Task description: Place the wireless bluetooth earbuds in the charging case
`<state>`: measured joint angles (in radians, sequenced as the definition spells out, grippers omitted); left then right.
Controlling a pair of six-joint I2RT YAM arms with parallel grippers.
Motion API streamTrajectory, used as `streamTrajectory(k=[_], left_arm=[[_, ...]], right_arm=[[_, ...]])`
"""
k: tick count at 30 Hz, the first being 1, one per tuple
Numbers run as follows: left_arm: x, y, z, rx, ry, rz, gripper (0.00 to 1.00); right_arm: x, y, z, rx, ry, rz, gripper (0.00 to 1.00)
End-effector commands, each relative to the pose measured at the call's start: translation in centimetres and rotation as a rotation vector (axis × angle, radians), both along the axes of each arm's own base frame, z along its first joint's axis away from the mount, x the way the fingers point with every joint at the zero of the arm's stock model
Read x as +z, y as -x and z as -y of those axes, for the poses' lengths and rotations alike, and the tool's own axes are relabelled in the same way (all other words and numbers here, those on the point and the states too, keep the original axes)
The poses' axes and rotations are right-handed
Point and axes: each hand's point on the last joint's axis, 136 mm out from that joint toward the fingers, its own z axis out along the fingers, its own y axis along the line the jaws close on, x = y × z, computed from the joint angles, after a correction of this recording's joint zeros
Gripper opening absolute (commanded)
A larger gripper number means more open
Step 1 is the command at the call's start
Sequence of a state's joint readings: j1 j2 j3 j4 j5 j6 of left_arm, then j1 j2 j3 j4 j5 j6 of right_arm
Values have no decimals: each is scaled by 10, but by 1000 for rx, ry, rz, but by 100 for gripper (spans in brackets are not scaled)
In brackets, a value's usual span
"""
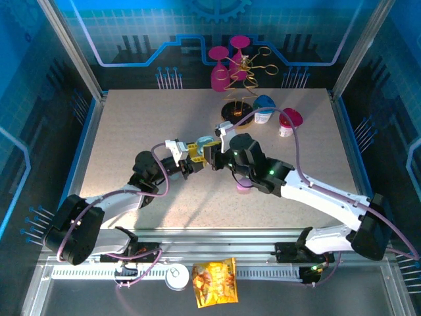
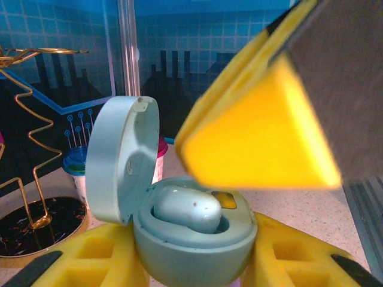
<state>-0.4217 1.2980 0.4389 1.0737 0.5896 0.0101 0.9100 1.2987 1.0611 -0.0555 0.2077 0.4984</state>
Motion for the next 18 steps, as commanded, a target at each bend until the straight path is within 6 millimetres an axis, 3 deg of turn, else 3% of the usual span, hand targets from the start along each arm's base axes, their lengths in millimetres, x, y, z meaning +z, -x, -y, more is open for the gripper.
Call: streamTrajectory(k=[1,11,18], left_arm=[[14,3,0,-3,11,77,20],[6,-2,-2,29,-20,95,20],[-3,-5,-6,76,-82,216,20]], right_arm=[[-1,-3,-3,12,3,-43,17],[16,0,7,-8,-20,-13,33],[20,0,6,-7,-29,-27,41]])
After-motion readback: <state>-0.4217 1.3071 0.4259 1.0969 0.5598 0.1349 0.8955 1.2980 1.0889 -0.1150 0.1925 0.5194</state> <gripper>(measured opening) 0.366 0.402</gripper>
